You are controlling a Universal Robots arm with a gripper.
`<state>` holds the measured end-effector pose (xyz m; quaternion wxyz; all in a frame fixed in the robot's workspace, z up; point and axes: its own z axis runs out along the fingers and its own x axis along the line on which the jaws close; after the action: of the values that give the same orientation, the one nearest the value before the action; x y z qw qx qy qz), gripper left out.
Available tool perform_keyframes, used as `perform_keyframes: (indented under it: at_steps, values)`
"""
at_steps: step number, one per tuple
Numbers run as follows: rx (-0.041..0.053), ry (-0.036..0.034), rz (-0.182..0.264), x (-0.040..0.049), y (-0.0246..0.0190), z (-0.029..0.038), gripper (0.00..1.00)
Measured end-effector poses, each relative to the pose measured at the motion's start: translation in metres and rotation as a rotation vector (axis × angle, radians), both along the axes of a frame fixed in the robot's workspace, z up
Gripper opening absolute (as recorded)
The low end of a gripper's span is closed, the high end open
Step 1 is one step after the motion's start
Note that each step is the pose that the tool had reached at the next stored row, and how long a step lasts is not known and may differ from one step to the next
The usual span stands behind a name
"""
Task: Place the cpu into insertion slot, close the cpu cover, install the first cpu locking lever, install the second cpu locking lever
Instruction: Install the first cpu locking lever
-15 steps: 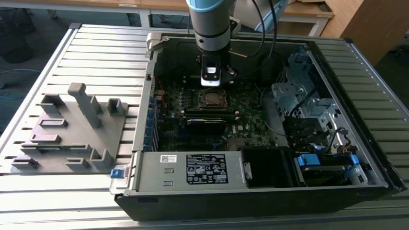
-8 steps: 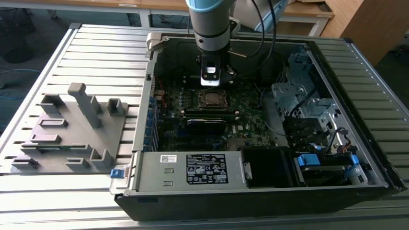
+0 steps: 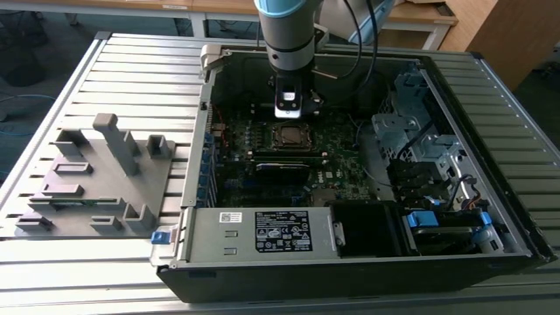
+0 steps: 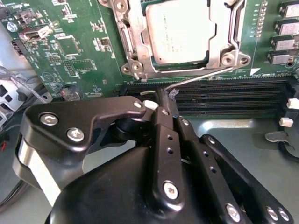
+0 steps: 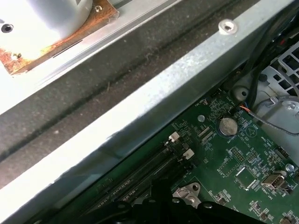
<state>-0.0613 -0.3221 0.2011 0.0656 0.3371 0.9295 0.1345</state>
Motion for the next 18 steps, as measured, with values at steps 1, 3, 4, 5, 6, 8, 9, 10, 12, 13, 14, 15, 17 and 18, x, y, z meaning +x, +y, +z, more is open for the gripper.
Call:
perform_keyframes:
  at_steps: [1,3,4,5,6,8,9,10,12,13,14,15,17,18]
  values:
    - [-0.0025,0.0001,0.0,0.0,0.0,-0.0003,0.1]
    - [-0.0063,0.0002,0.0,0.0,-0.0001,-0.0008,0.1]
    - [-0.0065,0.0002,0.0,0.0,-0.0001,-0.0008,0.1]
    - [-0.0066,0.0001,0.0,0.0,-0.0001,-0.0008,0.1]
    - [-0.0065,0.0001,0.0,0.0,-0.0001,-0.0008,0.1]
    - [-0.0071,-0.0001,0.0,0.0,0.0,-0.0011,0.1]
    - [-0.0086,-0.0002,0.0,0.0,0.0,-0.0014,0.1]
    - [-0.0116,0.0,0.0,0.0,0.0,-0.0016,0.1]
    - [-0.0152,0.0002,0.0,0.0,-0.0001,-0.0019,0.1]
    - [-0.0157,0.0001,0.0,0.0,-0.0001,-0.002,0.1]
    - [-0.0176,-0.0001,0.0,0.0,0.0,-0.0023,0.1]
    - [-0.0204,-0.0001,0.0,0.0,0.0,-0.0027,0.1]
    - [-0.0254,0.0,0.0,0.0,0.0001,-0.0033,0.1]
    - [-0.0256,0.0,0.0,-0.0001,0.0005,-0.0033,0.1]
